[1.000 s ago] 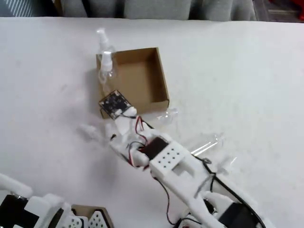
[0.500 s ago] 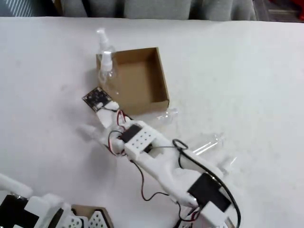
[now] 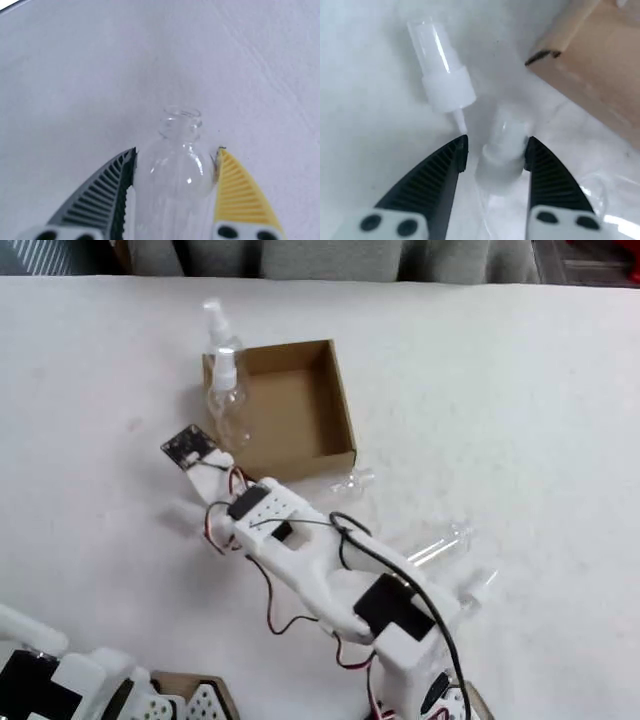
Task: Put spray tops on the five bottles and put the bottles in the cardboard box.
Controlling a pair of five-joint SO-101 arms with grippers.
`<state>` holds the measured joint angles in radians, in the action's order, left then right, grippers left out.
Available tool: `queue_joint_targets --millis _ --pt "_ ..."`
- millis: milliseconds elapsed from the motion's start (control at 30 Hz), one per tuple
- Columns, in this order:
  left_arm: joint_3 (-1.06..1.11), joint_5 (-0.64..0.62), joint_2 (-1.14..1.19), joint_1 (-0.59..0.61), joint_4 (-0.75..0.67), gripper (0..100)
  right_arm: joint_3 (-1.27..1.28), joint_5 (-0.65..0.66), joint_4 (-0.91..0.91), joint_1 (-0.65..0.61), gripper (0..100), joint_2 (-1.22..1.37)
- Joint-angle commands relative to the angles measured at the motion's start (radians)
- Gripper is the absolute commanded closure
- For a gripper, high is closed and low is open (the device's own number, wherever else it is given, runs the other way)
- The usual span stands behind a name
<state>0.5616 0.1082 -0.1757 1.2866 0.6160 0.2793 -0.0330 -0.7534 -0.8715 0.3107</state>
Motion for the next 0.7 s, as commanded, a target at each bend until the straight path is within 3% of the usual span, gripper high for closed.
queue_joint_targets --millis 0,167,400,667 --pt "-0.006 -0.008 -0.064 -0.007 -0.029 98 -0.069 -0.003 -0.033 0.016 84.5 0.016" --pt "-0.011 -0.009 -0.064 -0.019 -0.023 98 -0.084 0.005 -0.058 0.022 98.8 0.018" --pt "-0.012 -0.012 -0.065 -0.081 -0.003 98 -0.083 0.051 -0.165 0.082 98.2 -0.101" --pt "-0.068 -0.015 -0.214 -0.329 0.264 98 -0.075 0.052 -0.352 0.191 98.2 -0.337"
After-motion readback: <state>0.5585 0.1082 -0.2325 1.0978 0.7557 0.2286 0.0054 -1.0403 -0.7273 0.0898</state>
